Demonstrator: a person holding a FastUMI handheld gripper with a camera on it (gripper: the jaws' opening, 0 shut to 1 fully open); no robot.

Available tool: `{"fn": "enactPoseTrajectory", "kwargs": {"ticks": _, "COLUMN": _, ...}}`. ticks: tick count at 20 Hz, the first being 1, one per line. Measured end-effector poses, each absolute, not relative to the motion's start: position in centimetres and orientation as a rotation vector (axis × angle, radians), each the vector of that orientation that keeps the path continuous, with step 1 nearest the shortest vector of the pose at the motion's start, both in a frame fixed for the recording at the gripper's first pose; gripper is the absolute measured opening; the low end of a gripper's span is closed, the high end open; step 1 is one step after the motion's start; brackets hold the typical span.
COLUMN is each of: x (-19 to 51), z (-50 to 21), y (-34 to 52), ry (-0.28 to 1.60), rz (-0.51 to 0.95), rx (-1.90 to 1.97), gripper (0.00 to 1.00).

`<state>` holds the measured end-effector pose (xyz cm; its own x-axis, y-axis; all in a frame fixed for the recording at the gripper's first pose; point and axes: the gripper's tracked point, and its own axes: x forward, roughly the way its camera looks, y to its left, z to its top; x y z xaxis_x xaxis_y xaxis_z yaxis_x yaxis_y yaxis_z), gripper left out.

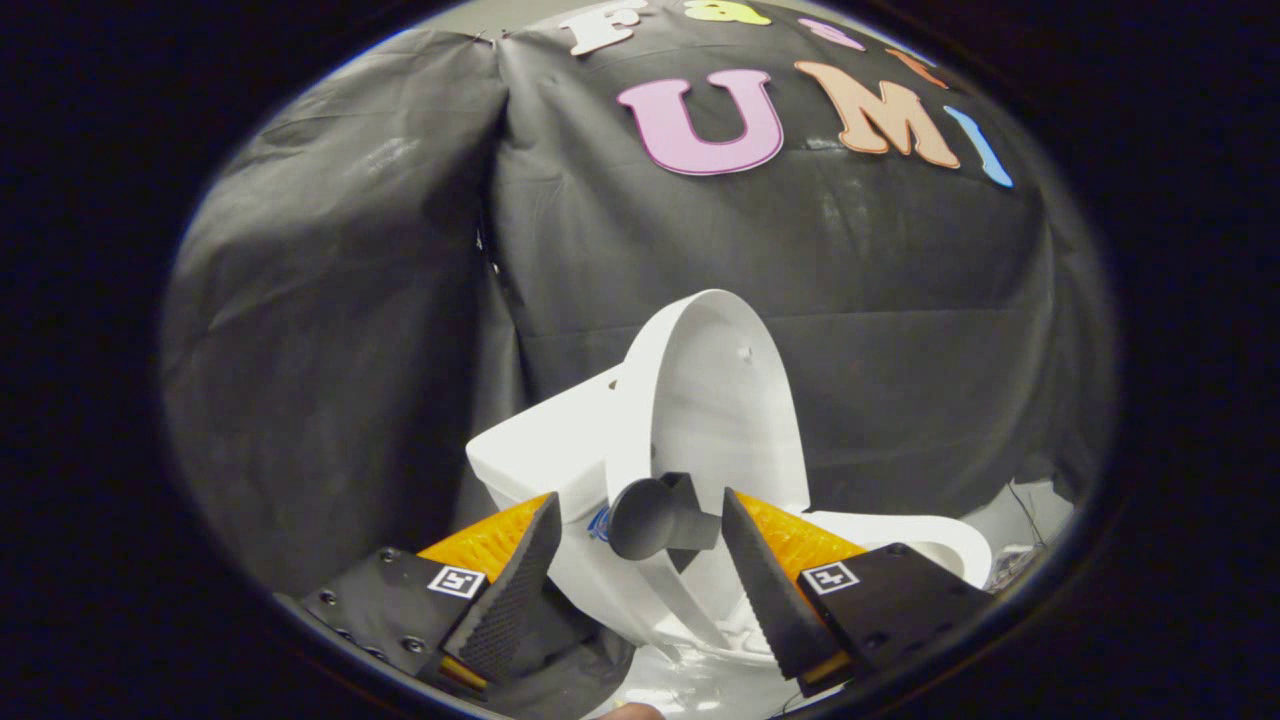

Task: Open the toilet lid.

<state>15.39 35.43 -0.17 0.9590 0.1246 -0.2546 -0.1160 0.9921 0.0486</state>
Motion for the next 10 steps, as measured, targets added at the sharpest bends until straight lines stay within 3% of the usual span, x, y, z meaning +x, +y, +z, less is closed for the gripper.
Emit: {"fn": "enactPoseTrajectory", "kwargs": {"ticks": 10, "x": 12.7, "z": 4.6, "y": 30.5, "ry": 0.155, "rz": 0.113, "rx": 0.058, "gripper": 0.99}}
